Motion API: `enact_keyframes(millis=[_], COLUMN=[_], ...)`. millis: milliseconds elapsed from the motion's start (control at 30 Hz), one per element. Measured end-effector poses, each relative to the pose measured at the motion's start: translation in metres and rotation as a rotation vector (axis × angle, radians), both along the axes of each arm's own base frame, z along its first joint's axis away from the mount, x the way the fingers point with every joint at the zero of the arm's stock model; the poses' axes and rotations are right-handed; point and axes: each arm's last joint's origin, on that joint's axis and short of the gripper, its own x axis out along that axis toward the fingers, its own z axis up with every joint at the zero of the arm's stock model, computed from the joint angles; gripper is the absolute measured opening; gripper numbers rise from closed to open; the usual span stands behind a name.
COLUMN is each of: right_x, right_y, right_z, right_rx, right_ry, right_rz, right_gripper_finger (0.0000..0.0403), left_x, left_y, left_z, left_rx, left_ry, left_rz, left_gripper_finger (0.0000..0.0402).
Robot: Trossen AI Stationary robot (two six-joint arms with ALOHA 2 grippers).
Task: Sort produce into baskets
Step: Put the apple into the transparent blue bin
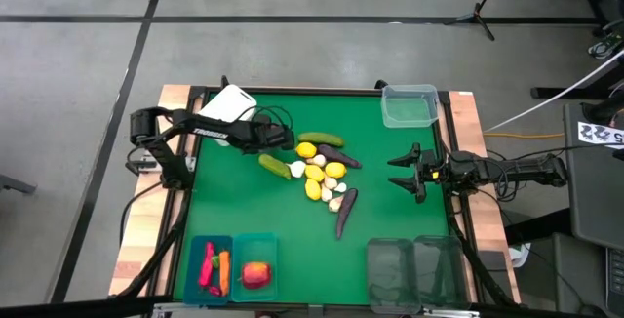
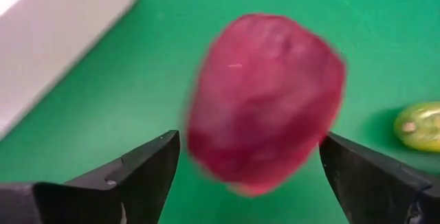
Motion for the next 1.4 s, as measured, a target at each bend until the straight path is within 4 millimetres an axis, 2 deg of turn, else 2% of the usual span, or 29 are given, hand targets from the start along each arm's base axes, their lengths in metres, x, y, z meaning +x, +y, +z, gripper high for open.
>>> enact_keyframes(millis=[233,500,667,800,1000,1100,1233,1400], right_x=[0.0,0.0,0.0,0.0,0.0,0.001,0.001,0.001], right_y=[0.0,0.0,0.0,0.0,0.0,0.0,0.0,0.0], right_z=[0.0,0.0,0.0,0.0,0.0,-0.001,-0.001,-0.001], right_rx=[0.0,0.003,0.004,0.004,0.001,-0.003,-0.003,-0.003], right_ry=[0.001,0.001,0.0,0.0,0.005,0.011,0.011,0.01], right_rz=[0.0,0.0,0.0,0.0,0.0,0.001,0.001,0.001], right_gripper_finger=[0.028,0.028,0.028,0.028,0.028,0.028,0.028,0.028], left_x=[0.002,0.001,0.006,0.015,0.028,0.032,0.031,0.032], left_y=[0.003,0.005,-0.003,-0.015,-0.025,-0.023,-0.009,0.005], left_z=[0.0,0.0,0.0,0.007,0.046,0.064,0.067,0.065], left_rx=[0.058,0.071,0.076,0.074,0.153,0.201,0.193,0.176], left_ry=[-0.005,0.034,0.039,0.03,-0.008,-0.017,-0.012,-0.009], left_rz=[-0.022,-0.065,-0.129,-0.234,-0.399,-0.455,-0.453,-0.558], left_gripper_finger=[0.03,0.0209,0.0142,0.0115,0.0102,0.01,0.0116,0.018])
